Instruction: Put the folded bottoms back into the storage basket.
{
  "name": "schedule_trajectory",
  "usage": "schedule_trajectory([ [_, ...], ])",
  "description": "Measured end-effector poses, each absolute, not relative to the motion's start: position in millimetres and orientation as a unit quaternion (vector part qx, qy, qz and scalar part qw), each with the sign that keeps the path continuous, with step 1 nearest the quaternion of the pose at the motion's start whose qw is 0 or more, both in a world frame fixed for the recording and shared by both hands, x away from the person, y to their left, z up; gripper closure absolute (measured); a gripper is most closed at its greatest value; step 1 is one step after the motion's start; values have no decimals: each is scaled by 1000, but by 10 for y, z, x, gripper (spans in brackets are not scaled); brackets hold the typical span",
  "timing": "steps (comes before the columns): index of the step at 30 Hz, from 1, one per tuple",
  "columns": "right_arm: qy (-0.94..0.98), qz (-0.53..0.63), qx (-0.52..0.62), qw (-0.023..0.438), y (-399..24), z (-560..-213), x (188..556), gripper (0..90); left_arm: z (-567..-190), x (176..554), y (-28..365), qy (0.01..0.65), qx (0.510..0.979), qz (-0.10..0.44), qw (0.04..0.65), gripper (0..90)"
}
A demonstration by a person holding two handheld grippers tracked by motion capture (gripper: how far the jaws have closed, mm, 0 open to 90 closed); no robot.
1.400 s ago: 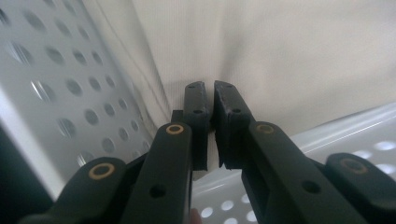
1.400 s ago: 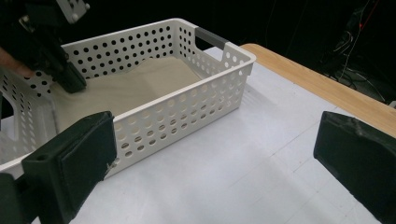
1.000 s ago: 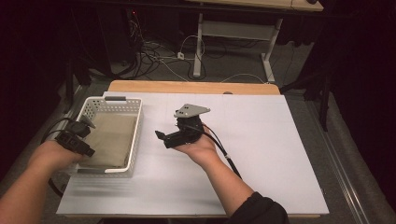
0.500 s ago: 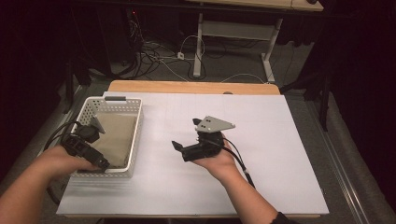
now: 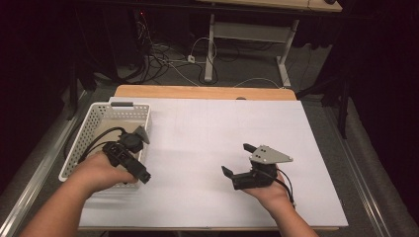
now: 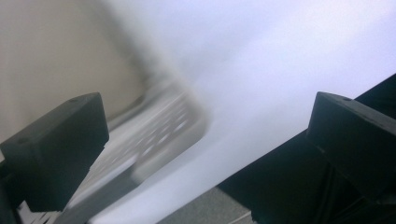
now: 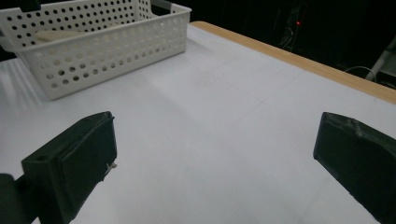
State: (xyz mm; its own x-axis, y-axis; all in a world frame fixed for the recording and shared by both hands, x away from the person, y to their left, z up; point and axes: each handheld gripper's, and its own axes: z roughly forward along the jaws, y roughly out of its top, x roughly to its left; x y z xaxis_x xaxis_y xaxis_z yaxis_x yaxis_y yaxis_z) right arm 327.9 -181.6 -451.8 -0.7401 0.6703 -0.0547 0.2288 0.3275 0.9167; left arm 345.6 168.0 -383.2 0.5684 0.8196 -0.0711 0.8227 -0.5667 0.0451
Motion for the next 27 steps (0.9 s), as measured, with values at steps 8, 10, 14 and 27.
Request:
schedule_trajectory([
  [8,780,490,311,234,-2210,-4723,3101,0,-4036,3502,1182,420,906,-17,46,0],
  [10,776,489,320,236,-2297,-4773,3064,0,-4119,3524,1082,412,909,-23,47,0],
  [14,770,487,333,242,-2442,-4870,2994,0,-4352,3543,904,402,914,-34,49,0],
  [27,753,504,347,242,-2613,-5012,2876,0,-4873,3428,761,374,918,-9,132,0],
])
